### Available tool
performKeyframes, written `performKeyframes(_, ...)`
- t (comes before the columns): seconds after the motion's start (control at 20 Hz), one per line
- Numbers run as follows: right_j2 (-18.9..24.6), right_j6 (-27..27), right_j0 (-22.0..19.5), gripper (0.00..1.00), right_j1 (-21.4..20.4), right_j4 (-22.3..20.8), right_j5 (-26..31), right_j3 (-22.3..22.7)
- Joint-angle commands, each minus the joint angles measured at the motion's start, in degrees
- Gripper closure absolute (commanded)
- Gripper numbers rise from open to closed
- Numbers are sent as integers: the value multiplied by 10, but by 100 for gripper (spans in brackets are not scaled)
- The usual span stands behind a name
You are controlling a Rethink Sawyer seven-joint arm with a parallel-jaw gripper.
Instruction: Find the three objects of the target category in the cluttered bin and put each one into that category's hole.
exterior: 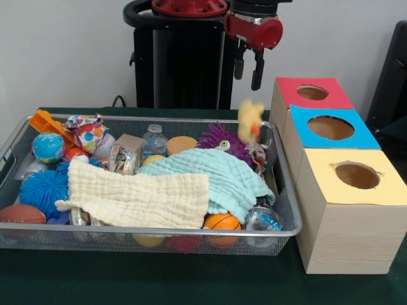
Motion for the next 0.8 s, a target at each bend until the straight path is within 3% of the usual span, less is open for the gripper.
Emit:
performKeyframes(0.05,12,96,19,0,11,34,47,-29)
performKeyframes(0.4,8,115,70,0,7,44,7,6)
performKeyframes(0.45,5,113,75,100,8,47,3,10)
performKeyframes(0.8,23,81,51,100,17,33,-33,10)
